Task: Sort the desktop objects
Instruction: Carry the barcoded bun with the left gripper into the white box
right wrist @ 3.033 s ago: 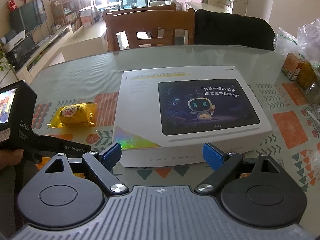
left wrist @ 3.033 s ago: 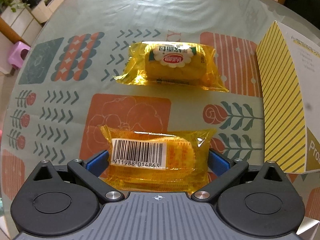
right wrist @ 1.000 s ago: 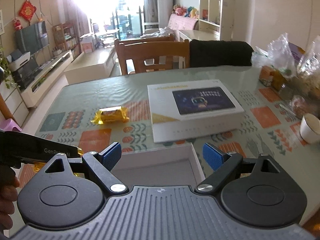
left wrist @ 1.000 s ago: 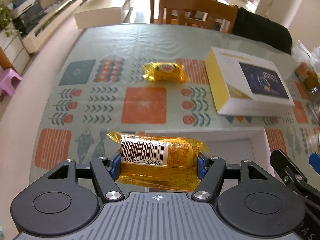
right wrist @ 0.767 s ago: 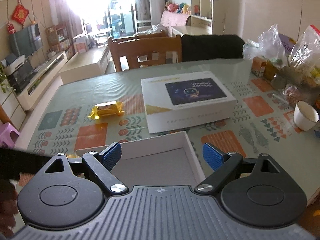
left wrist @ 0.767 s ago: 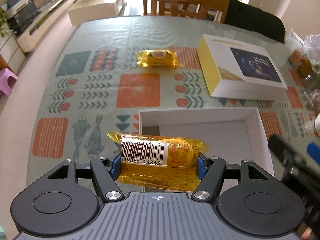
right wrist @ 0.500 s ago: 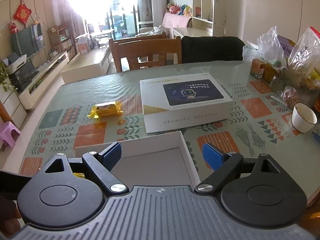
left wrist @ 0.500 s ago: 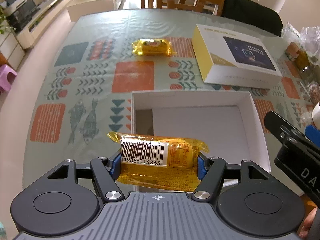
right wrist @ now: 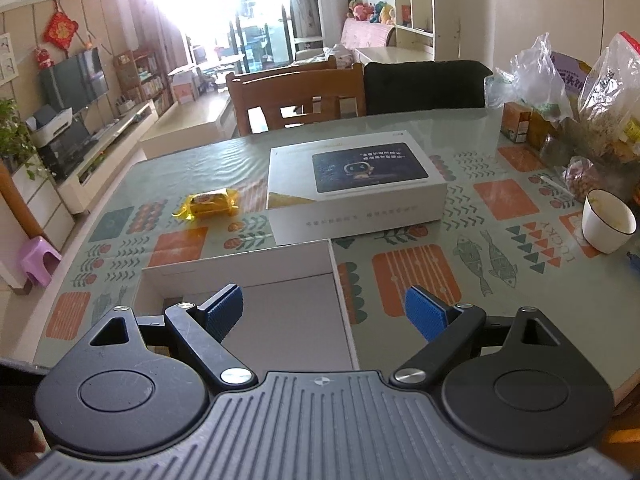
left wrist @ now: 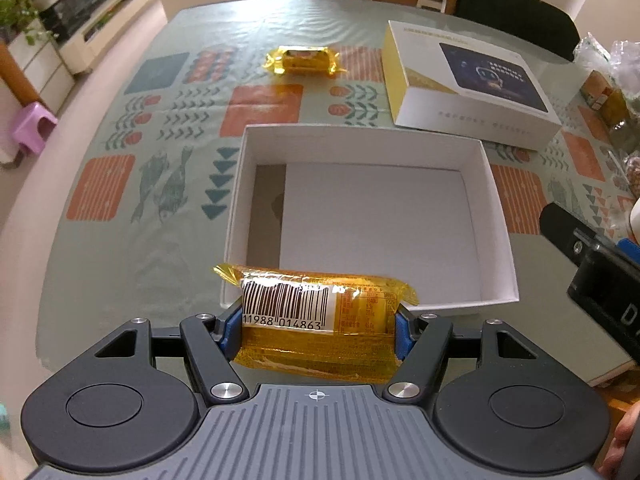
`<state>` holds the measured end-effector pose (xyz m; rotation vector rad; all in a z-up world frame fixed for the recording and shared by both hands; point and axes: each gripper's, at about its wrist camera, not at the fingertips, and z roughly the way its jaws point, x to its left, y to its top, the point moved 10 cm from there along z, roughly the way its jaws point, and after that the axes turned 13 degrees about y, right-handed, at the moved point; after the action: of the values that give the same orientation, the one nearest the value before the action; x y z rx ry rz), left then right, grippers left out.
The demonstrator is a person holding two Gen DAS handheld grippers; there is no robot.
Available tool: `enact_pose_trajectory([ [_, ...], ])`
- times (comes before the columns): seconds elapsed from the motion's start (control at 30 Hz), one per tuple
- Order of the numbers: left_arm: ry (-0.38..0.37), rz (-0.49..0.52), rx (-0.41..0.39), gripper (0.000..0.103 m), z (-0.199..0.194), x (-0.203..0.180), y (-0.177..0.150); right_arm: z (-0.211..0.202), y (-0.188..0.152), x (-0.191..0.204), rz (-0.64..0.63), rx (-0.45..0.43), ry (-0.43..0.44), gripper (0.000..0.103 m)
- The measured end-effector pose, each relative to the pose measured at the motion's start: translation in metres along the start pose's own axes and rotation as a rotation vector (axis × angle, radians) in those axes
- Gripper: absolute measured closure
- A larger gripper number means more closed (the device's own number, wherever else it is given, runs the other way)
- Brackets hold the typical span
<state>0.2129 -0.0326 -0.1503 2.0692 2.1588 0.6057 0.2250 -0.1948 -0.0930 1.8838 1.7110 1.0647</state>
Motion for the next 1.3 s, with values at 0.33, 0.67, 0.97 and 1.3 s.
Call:
enact_pose_trajectory([
  [0.33,0.023,-0.047,0.044,0.037,-0.002,-0.003,-0.018,-0.001,-0.005,-0.015,-0.015,0.018,0.056,0.000],
  [0.67,0.003,-0.045,0.063,0.037,0.013,-0.004,-0.012,0.013,0.005,-0.004,-0.029,0.022,0.043,0.000],
  [0.97,-0.020,-0.039,0.056,0.037,0.041,-0.008,0.026,0.030,0.010,-0.001,-0.031,0.044,-0.005,0.000],
  [1.3,-0.025,-0.022,0.055,0.037,0.068,-0.015,0.058,0.051,0.013,-0.001,-0.027,0.076,-0.057,0.000],
])
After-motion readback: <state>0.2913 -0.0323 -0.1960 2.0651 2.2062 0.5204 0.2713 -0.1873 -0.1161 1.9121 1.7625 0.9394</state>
